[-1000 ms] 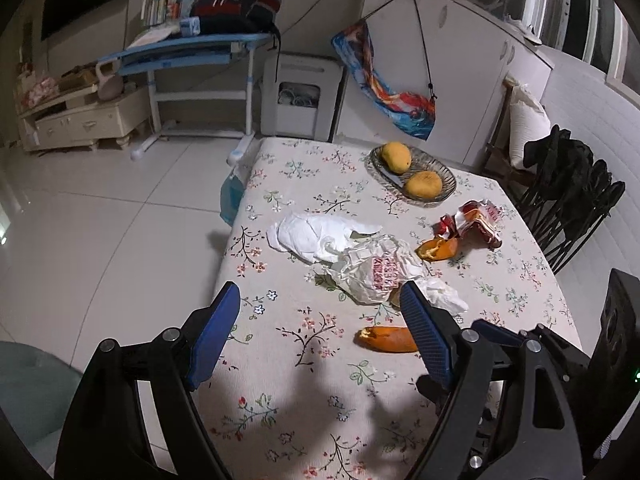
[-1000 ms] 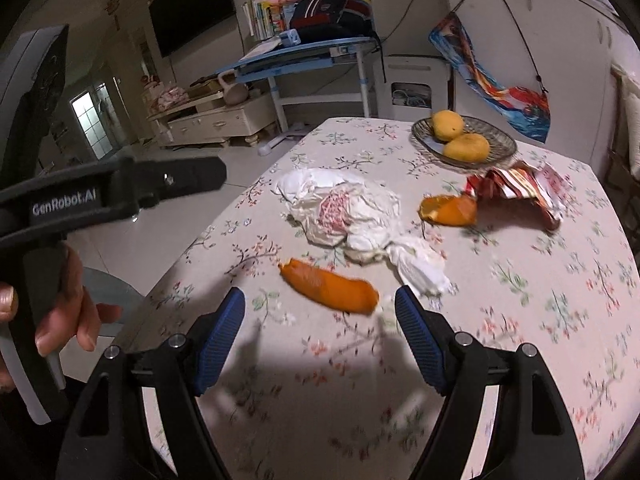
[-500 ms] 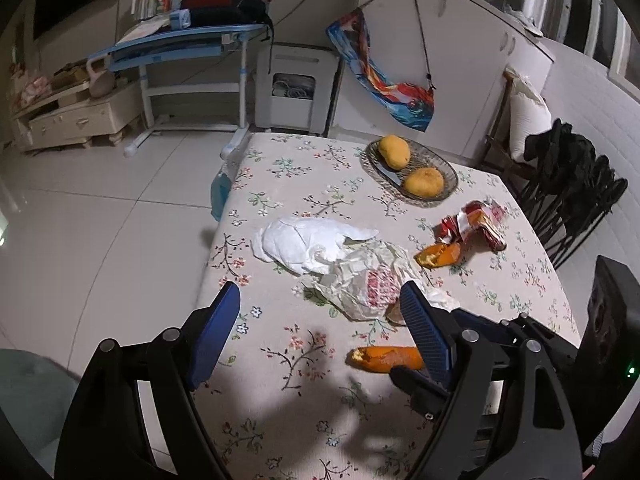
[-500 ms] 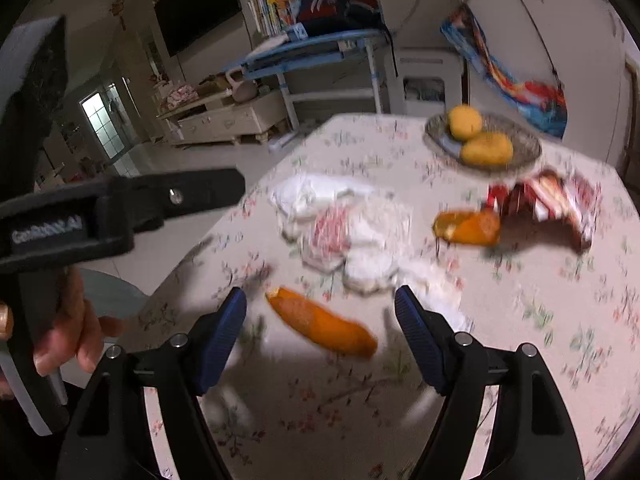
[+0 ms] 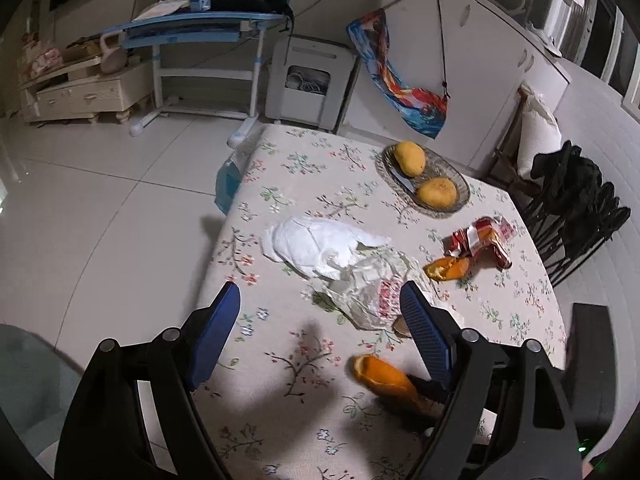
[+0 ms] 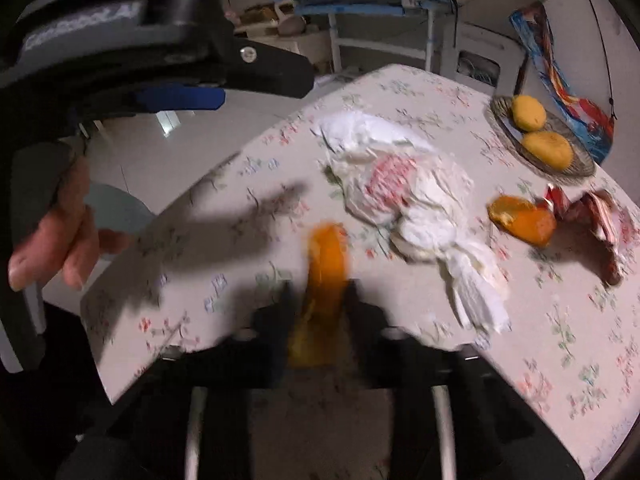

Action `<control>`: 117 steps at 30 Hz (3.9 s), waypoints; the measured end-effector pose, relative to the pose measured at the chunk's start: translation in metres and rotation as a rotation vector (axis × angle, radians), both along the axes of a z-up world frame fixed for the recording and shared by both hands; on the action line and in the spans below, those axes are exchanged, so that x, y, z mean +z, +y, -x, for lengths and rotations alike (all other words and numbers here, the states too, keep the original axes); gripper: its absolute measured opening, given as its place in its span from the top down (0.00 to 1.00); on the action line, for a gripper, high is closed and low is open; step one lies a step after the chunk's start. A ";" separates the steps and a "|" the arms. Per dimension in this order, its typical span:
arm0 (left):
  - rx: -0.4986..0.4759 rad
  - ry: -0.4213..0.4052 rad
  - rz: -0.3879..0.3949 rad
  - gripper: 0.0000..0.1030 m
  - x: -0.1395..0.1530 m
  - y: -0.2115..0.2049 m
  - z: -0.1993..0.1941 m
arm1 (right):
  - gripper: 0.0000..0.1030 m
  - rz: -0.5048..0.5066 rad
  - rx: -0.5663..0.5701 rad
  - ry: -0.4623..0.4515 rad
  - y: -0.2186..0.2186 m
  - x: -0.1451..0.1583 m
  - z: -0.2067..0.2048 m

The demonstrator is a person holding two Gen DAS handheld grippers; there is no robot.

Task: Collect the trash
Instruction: 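Grasp an orange peel with the right gripper while the left reaches toward the white plastic bag, then grasp the white plastic bag with the left gripper while the right holds the peel, then carry the white bag and orange peel back over the yellow basin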

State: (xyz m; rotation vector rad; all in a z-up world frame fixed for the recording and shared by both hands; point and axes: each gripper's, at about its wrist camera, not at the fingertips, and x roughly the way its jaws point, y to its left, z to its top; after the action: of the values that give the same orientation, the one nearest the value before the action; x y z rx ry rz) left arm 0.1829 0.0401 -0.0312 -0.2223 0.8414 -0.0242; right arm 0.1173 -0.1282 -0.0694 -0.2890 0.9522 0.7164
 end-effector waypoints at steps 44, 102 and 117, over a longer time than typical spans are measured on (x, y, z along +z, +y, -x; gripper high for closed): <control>-0.143 -0.098 -0.109 0.75 0.016 -0.065 0.036 | 0.84 -0.303 -0.311 0.134 -0.110 0.014 0.027; -0.113 -0.152 -0.181 0.75 0.014 -0.068 0.196 | 0.84 -0.506 -0.409 0.011 -0.130 0.024 0.147; -0.120 -0.145 -0.164 0.75 0.008 -0.067 0.233 | 0.84 -0.481 -0.396 0.040 -0.128 0.016 0.182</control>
State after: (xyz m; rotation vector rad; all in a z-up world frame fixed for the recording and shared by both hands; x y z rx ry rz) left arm -0.0497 -0.0271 -0.0228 -0.0153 0.7071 -0.0825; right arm -0.0650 -0.2561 -0.0532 0.3309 0.8129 0.5632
